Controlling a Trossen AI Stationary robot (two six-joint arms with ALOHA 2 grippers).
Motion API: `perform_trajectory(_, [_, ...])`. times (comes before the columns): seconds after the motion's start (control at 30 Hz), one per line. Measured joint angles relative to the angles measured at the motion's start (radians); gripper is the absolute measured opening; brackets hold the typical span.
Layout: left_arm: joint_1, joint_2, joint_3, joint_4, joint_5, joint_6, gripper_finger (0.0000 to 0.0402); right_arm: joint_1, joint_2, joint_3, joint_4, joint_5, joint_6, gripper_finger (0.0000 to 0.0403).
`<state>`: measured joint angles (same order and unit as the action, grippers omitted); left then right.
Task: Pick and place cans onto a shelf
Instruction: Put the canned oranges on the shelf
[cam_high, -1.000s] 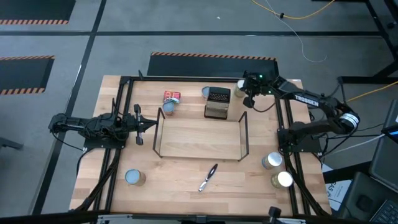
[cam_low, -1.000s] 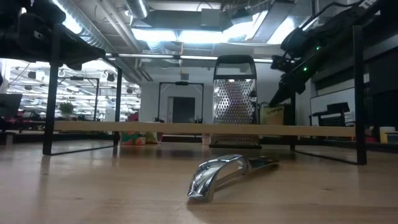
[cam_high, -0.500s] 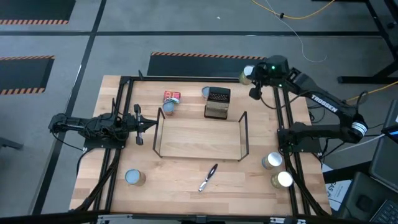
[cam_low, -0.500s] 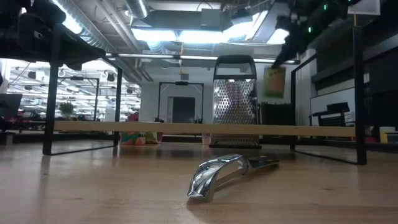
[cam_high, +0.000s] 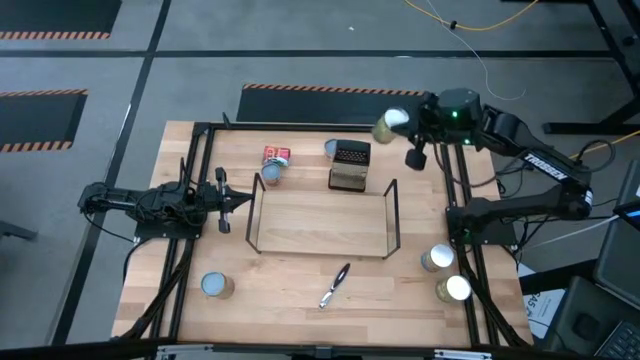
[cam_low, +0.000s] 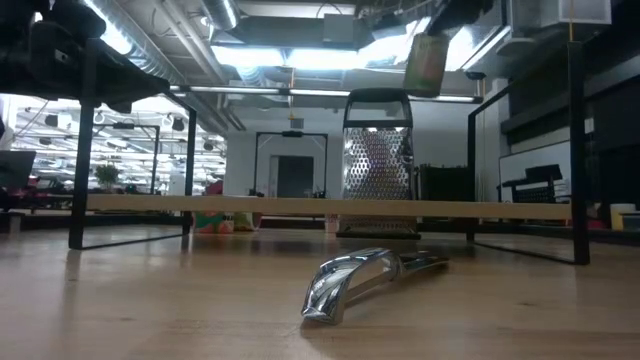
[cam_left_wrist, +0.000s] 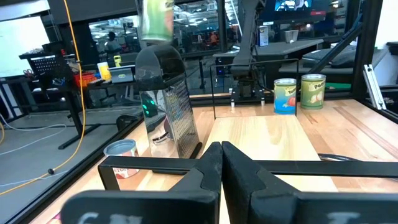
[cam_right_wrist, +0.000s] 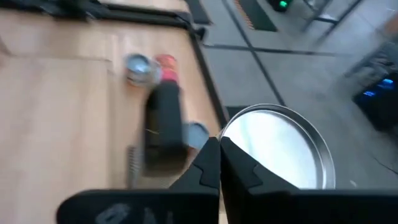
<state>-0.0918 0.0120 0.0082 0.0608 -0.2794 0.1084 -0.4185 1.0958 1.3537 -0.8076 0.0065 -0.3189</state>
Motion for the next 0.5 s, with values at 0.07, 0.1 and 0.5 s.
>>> perform_trajectory(0.07, [0.000,0.000,0.000,0.000,0.000,0.000,0.0000,0.053,0.000,0.002,0.000,0.000,0.037,0.0000])
perform_trajectory(0.1, [0.000,0.000,0.000,0.000,0.000,0.000,0.0000,0.079,0.000,0.002,-0.001,0.000,0.055,0.0000])
perform_trajectory(0.5, [0.000,0.000,0.000,0.000,0.000,0.000,0.0000,0.370,0.058,0.002,0.001,0.004,0.267,0.0000])
